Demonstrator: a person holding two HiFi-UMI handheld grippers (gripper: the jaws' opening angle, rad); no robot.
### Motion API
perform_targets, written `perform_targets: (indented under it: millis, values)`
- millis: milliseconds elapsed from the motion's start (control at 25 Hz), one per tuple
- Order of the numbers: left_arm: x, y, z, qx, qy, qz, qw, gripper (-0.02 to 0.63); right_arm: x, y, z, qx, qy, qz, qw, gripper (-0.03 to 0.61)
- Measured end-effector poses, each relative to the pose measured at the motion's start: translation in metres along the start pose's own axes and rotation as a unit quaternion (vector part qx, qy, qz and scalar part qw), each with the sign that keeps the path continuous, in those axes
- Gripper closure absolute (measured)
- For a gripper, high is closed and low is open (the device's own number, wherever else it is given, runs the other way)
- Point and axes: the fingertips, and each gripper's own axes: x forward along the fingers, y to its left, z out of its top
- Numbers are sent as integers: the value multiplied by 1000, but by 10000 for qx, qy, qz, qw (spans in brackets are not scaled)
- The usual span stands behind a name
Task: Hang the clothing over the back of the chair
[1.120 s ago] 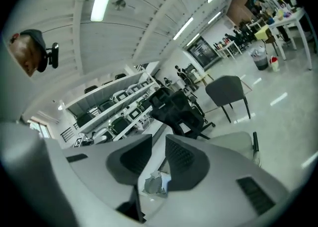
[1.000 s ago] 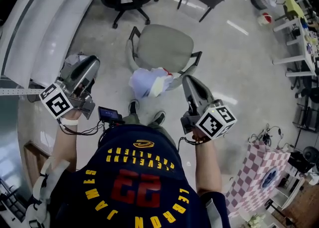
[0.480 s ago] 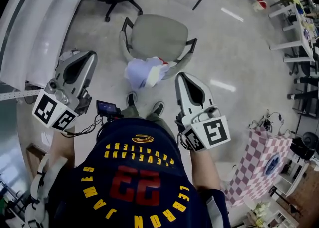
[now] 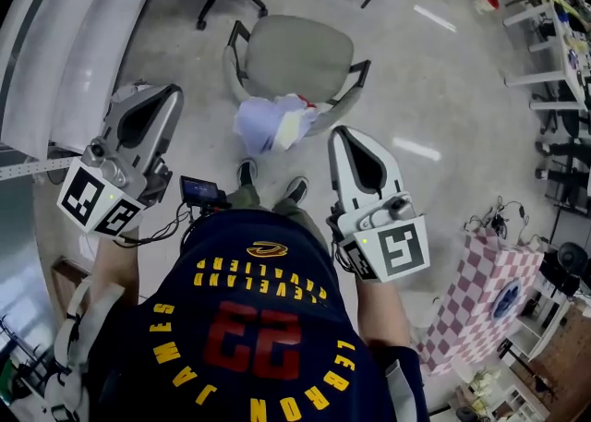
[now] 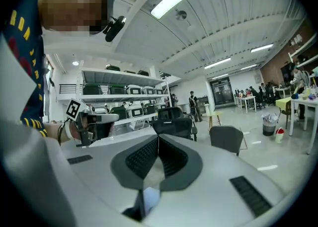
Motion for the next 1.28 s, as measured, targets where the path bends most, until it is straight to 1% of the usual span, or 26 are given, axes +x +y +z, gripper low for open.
perform_targets:
  millis: [160, 320, 480, 840, 1280]
  values:
    - [-3, 5, 1, 13, 11, 60, 10000, 611, 4, 3, 9, -21, -186, 46, 9998, 569]
    - [-4, 8, -3, -56, 51, 109, 9999, 611, 3, 2, -2, 45, 24, -28, 10000, 569]
    - [-6, 10, -7, -106, 84, 131, 9998, 611, 4, 4, -7, -77, 111, 62, 9999, 569]
    - [-4, 15, -8, -142, 106, 162, 9997, 611, 12, 9, -11, -122, 162, 167, 9997, 569]
    - [-2, 18, -10, -233, 151, 156, 9995, 611, 13, 7, -15, -40, 245, 128, 9996, 569]
